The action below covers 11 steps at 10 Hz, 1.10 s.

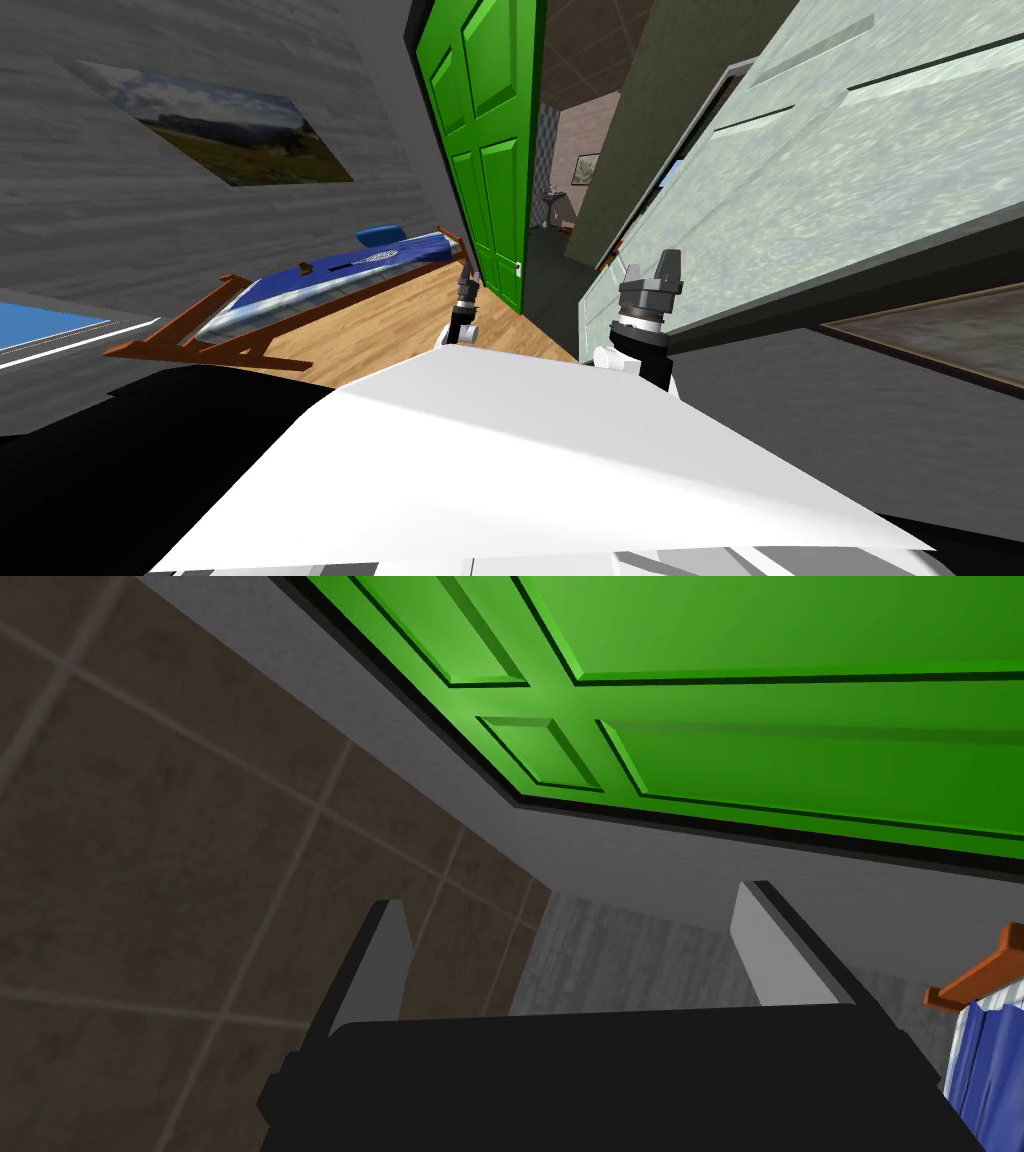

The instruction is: Push the door open

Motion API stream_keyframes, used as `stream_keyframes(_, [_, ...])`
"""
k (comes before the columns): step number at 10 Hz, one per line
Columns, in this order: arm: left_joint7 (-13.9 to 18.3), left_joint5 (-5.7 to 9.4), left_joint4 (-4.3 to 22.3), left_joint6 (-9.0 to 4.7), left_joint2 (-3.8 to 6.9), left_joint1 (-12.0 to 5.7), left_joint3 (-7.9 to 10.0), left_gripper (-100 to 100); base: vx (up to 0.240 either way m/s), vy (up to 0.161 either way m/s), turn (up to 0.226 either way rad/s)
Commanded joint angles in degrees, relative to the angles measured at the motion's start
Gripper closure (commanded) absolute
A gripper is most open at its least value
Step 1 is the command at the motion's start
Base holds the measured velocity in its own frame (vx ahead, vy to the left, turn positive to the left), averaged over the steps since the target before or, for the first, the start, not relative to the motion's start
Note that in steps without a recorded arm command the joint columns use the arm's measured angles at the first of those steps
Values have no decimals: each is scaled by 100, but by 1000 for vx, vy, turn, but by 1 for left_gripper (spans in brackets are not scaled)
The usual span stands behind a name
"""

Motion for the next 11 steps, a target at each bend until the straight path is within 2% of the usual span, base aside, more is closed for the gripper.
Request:
stream_keyframes(1, [-7, 3, 269, -25, 5, -78, -34, -100, 82, 100, -179])
stream_keyframes(3, [-5, 16, 588, -76, 23, -211, -53, -100, 76, 84, -169])
stream_keyframes(4, [-5, 16, 650, -76, 23, -211, -53, -100, 54, 54, -30])
stream_keyframes(9, [-2, 50, 1565, -206, 40, -555, -101, -100, 58, 81, -155])
stream_keyframes(10, [-2, 50, 1628, -206, 40, -555, -101, -100, 48, 78, -55])
stream_keyframes(11, [-1, 57, 1800, -232, 38, -624, -111, -100, 43, 55, -112])
